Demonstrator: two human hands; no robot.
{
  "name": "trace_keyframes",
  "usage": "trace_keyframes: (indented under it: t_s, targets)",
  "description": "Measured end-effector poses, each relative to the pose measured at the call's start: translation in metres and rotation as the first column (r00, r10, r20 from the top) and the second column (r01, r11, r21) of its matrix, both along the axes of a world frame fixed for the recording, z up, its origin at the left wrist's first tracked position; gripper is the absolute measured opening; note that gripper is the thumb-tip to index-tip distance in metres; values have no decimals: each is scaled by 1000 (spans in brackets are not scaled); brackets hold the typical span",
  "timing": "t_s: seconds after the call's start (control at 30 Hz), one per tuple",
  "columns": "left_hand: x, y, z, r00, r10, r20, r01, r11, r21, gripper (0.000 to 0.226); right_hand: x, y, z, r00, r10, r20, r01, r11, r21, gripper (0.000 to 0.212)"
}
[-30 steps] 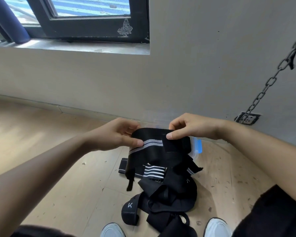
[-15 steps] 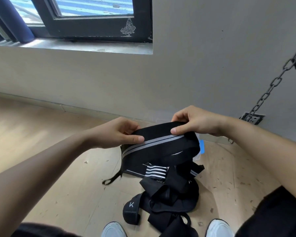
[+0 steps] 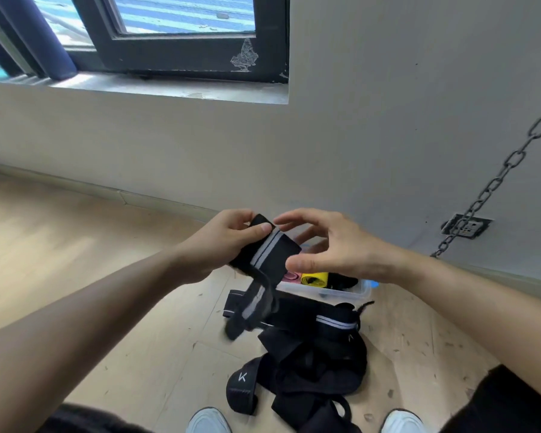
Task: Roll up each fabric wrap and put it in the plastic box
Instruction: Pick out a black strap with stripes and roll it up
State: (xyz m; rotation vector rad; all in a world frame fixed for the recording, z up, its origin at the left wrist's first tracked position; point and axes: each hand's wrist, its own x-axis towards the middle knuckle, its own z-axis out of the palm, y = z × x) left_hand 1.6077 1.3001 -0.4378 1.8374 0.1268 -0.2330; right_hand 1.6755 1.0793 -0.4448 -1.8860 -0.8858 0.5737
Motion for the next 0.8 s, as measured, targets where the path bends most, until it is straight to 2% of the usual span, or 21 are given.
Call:
trace_keyframes:
  t_s: [0.1, 0.2, 0.33, 0.43, 0.5, 0.57, 0.67, 0.8]
  targets:
    - [-2, -6, 4, 998, 40, -45, -44, 995, -87, 22, -5, 5, -5, 989, -53, 140, 58, 998, -28, 75]
    - [-2, -6, 7, 998, 21, -61, -31, 985, -169, 25, -4, 7, -9, 973, -148, 177, 146, 989, 26, 63]
    - [-4, -6, 12, 999, -3, -42, -6, 978, -208, 23, 4, 3, -6, 977, -199, 81, 189, 975, 117, 38]
    - [-2, -4, 14, 989, 124, 82, -122, 992, -31, 19, 6, -1, 0, 980, -180, -86, 194, 964, 185, 27]
    - [0, -1, 15, 963, 172, 205, -192, 978, 82, 32, 7, -3, 5, 977, -134, -165, 164, 969, 185, 25]
    - [-1, 1, 17, 961, 93, 259, -117, 990, 81, 42, 9, -4, 9, 968, -63, -243, 108, 978, 177, 25]
    - [-6, -3, 19, 961, -58, 269, 50, 998, 34, 35, 9, -4, 16, 944, 4, -329, 50, 987, 156, 25]
    - [-9, -8, 17, 942, 8, 336, -34, 997, 71, 20, 7, 0, 17, 928, -47, -370, 103, 986, 132, 21]
